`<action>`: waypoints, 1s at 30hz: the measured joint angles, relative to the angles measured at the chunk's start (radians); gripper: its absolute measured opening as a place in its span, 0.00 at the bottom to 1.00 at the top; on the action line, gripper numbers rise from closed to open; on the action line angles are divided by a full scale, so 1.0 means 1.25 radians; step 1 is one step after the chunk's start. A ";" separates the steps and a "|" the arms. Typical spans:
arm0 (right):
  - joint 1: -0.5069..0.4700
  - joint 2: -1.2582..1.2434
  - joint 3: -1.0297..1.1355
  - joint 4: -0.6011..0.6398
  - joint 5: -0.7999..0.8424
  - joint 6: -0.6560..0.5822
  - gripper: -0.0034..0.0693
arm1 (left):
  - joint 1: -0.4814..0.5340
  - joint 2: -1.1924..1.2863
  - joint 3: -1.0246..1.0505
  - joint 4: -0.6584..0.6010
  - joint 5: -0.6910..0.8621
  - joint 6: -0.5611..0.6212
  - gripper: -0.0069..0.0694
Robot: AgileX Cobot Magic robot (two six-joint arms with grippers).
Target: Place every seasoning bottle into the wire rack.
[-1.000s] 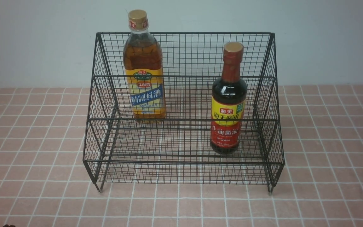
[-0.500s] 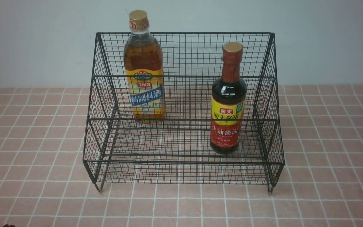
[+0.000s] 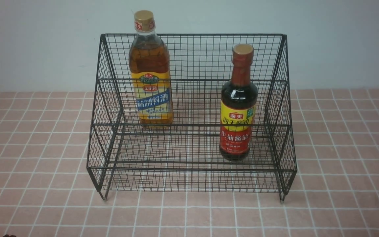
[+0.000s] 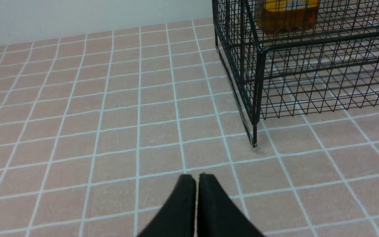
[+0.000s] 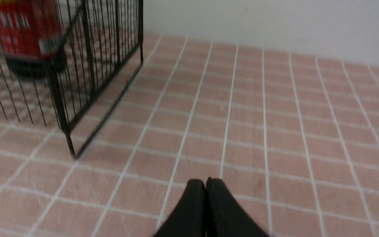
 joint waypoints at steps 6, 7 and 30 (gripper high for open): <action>0.000 -0.003 0.011 0.010 -0.063 -0.005 0.03 | 0.000 0.000 0.000 0.000 0.001 0.000 0.08; 0.000 -0.003 0.011 0.010 -0.063 -0.005 0.03 | 0.000 0.000 0.000 0.000 0.001 0.000 0.08; 0.000 -0.003 0.012 0.011 -0.065 -0.008 0.03 | 0.000 0.000 0.000 0.000 0.001 0.000 0.08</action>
